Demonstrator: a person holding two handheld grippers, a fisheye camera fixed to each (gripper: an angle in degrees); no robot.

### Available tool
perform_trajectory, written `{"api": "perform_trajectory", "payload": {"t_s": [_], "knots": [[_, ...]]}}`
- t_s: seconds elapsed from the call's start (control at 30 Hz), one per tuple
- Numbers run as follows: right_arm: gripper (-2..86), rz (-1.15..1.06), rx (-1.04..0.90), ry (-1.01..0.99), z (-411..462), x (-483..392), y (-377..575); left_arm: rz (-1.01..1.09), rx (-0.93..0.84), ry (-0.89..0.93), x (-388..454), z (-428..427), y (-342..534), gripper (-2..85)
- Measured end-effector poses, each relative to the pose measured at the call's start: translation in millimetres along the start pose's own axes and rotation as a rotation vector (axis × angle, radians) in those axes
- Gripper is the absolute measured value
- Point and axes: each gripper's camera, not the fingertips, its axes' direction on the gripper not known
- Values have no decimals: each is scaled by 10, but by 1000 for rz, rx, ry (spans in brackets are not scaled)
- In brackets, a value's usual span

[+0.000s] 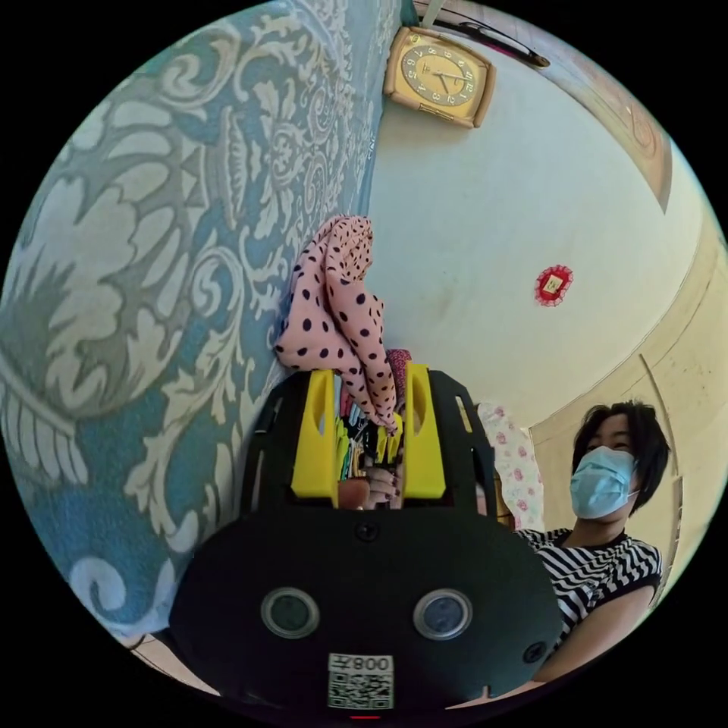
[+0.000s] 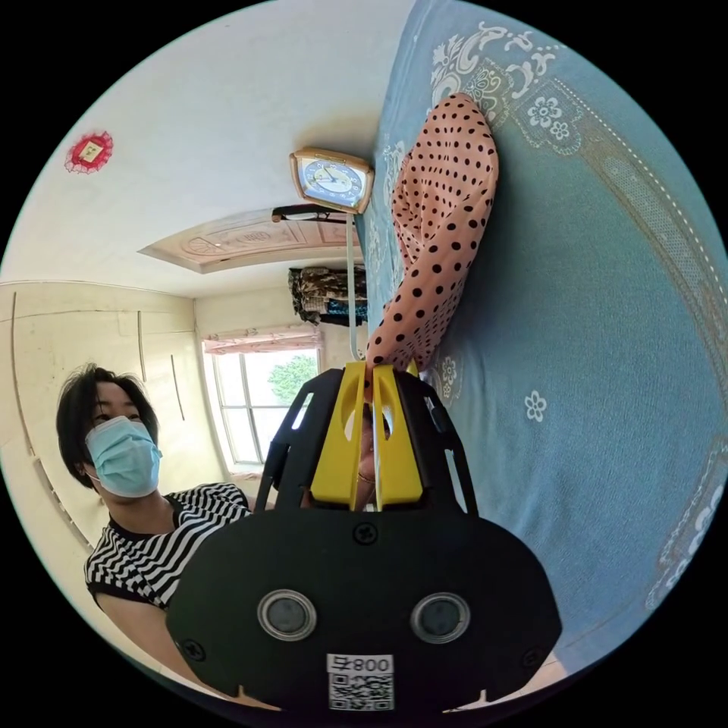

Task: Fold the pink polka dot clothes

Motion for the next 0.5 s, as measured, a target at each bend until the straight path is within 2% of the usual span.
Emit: {"api": "perform_trajectory", "payload": {"t_s": [0.5], "knots": [[11, -12, 13, -23, 604, -542, 842, -47, 88, -21, -507, 122, 265, 51]]}}
